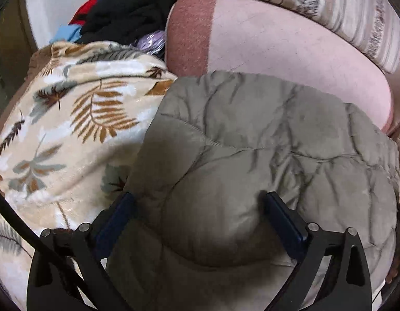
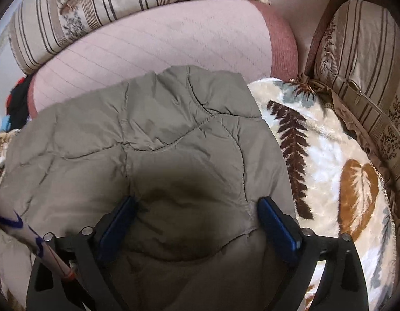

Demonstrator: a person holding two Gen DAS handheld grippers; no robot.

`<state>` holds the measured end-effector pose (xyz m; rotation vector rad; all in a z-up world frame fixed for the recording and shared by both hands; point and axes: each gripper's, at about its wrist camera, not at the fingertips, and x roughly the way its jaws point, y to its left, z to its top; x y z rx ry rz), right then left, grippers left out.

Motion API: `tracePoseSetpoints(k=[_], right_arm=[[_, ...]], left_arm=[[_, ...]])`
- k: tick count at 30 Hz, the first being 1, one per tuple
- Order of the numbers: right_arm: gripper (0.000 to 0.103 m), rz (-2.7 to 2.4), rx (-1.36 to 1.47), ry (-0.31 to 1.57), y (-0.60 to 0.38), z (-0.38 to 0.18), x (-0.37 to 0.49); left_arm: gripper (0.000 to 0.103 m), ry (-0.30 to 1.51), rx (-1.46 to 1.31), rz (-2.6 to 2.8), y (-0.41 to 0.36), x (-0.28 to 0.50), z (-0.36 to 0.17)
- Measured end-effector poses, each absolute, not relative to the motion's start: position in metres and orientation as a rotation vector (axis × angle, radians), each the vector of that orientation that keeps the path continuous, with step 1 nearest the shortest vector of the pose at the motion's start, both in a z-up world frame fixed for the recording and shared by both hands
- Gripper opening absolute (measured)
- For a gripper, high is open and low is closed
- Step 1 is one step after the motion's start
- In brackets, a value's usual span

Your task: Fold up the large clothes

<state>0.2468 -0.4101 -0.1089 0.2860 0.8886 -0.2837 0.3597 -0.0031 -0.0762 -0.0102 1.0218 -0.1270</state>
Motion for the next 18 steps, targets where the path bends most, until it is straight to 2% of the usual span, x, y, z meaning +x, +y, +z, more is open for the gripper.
tracePoseSetpoints(k=[6,12,15,18], right_arm=[[0.095,-0.275,0.320,0.814,-0.414,-0.085,0.201],[0.098,-0.295,0.334,0.895,-0.426,-0.117,0.191],[0.098,-0.288,0.490,0.918,-0.444,-0.116,0.186],[0.097,-0.301,0.473,0.888,-0.448,-0.100,0.169]], left_arm=[[0.099,0.947,-0.044,-0.170,0.017,0.325,-0.056],[0.101,1.032,-0.081,-0.094,0.034,0.336,-0.091],[0.100,1.025,-0.144,-0.092,0.042,0.329,-0.074],[0.100,0.999,-0.132,-0.096,0.049,0.310,-0.055]])
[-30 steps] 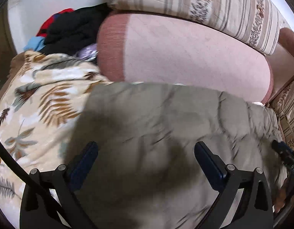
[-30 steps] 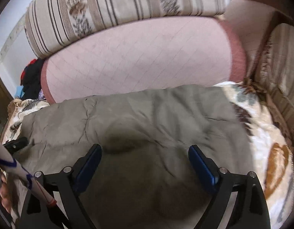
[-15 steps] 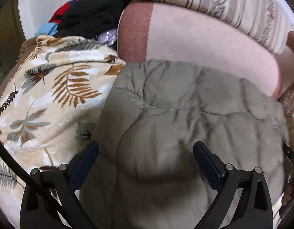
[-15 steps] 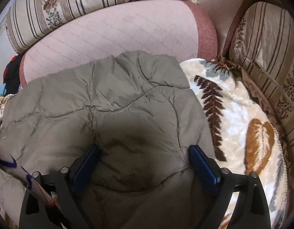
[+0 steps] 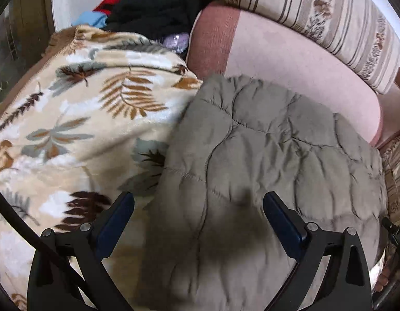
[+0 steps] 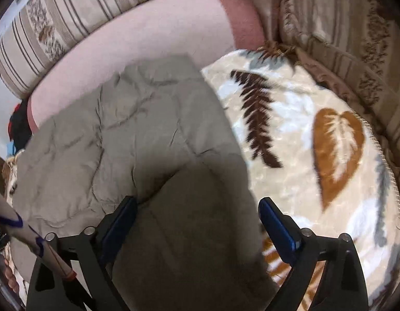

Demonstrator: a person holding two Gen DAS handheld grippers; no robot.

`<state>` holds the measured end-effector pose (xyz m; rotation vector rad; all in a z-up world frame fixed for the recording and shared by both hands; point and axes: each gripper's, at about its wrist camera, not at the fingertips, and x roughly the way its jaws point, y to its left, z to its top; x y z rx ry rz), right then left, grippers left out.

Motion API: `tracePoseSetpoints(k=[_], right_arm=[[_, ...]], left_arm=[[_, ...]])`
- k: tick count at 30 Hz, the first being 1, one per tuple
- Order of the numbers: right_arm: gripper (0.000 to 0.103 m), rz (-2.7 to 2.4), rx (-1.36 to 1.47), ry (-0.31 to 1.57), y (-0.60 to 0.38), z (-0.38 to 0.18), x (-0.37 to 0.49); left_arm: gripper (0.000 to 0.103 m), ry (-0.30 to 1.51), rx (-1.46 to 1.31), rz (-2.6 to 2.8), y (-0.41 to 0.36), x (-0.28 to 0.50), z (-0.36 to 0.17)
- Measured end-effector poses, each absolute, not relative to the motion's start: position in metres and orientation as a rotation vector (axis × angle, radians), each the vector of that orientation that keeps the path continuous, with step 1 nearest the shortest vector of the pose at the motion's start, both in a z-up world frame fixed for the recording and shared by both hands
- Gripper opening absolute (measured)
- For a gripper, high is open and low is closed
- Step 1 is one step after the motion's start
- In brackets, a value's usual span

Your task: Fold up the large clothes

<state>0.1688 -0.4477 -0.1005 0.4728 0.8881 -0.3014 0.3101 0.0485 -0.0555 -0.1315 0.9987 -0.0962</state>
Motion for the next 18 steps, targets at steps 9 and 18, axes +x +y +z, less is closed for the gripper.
tracePoseSetpoints(k=[9,18], right_arm=[[0.097,-0.293,0.546,0.862,-0.448,-0.088,0.070],[0.097,-0.251,0.506,0.900,-0.402,-0.098,0.010]], left_arm=[[0.100,0.925,-0.036,0.005,0.074,0.211,-0.025],[0.100,0.873,-0.030,0.003,0.073,0.124,-0.013]])
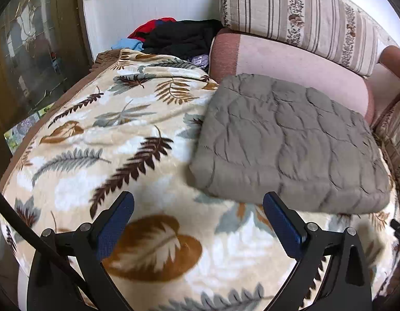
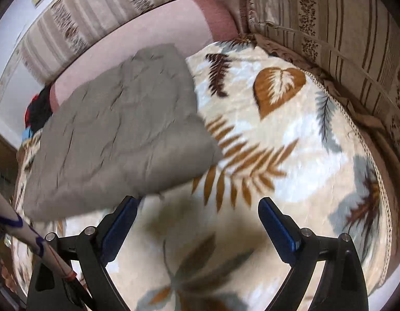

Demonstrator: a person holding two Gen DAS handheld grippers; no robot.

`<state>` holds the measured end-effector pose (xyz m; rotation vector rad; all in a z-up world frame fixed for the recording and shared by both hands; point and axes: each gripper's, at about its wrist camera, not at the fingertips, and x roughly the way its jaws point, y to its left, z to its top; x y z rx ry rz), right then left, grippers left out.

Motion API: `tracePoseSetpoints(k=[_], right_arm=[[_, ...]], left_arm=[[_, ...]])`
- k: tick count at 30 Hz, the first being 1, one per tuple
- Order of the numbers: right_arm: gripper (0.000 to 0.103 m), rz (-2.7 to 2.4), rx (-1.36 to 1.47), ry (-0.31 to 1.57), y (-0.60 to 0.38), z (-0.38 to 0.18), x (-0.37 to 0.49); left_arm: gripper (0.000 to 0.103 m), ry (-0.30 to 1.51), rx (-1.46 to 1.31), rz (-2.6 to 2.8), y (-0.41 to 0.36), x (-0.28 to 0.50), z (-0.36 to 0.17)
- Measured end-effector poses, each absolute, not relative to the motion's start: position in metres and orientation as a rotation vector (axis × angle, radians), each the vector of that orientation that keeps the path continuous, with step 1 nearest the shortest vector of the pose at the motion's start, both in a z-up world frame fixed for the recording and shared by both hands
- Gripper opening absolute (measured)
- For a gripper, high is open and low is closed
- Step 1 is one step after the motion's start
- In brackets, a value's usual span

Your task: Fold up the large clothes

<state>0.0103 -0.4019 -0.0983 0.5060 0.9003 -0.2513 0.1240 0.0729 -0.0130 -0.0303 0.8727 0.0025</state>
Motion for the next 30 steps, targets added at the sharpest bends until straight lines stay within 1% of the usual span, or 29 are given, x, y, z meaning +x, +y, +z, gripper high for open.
tracePoseSetpoints(k=[8,16,23,30], right_arm=[[0.097,-0.196,0.473,0.911,-0.368,-0.098,-0.001],[0.097,-0.186,0.467,0.930,-0.358,-0.102,-0.002],[0.097,-0.189,0.477,0.942,-0.360,-0.109,0.003],[0.097,-0.162,0.589,0.913,-0.373,-0.119,0.020]], left_arm=[[0.100,0.878,-0.003,0.000,0.066,0.094,-0.009],[0.100,0.885,0.019,0.000,0.063,0.088,-0.011],[0.100,0.922,0.037,0.007,0.061,0.100,-0.025],[0.100,0.973,0.020,0.006,0.062,0.126,-0.049]])
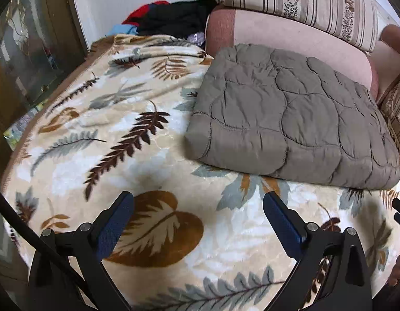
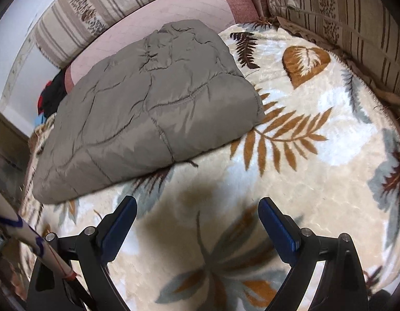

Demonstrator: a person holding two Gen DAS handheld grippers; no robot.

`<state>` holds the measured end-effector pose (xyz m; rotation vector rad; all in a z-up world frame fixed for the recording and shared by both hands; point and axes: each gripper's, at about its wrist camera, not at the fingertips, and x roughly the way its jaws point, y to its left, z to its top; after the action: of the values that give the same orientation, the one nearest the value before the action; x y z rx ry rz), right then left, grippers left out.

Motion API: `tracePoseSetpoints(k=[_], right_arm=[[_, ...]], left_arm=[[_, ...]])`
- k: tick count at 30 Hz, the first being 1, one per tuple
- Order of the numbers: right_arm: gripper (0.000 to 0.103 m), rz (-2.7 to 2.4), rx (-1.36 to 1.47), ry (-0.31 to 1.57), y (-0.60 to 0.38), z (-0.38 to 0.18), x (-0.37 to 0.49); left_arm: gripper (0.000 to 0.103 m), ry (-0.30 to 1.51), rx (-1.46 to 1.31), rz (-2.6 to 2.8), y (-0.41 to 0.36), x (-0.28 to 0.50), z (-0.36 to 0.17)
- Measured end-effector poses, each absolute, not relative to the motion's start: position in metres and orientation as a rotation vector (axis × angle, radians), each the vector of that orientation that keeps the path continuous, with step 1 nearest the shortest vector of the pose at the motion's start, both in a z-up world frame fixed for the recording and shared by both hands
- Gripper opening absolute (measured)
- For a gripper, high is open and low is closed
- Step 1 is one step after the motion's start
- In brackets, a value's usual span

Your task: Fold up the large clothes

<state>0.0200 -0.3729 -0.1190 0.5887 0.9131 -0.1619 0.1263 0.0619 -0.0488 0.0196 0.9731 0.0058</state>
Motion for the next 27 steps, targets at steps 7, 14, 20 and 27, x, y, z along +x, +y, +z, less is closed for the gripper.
tracePoseSetpoints(k=[7,14,20,27], right_arm=[[0.098,-0.167,0.716,0.875,-0.398,-0.129,0.046],[0.101,-0.168,0.830,0.828,-0.427,-0.138,0.076],[0.103,-0.126,0.883,0.847,-0.443,-0.149,0.112],[0.103,-0.016,0.977,0.835,-0.459,-0.169,0.141]], left_arm=[[0.100,0.999,-0.345,-0.122,0.114,0.171,-0.081],[0.100,1.046,-0.547,-0.284,0.135,0.234,-0.110],[0.100,1.119,-0.561,-0.492,0.104,0.280,-0.133],[0.103,1.178,-0.594,-0.587,0.088,0.316,-0.154]])
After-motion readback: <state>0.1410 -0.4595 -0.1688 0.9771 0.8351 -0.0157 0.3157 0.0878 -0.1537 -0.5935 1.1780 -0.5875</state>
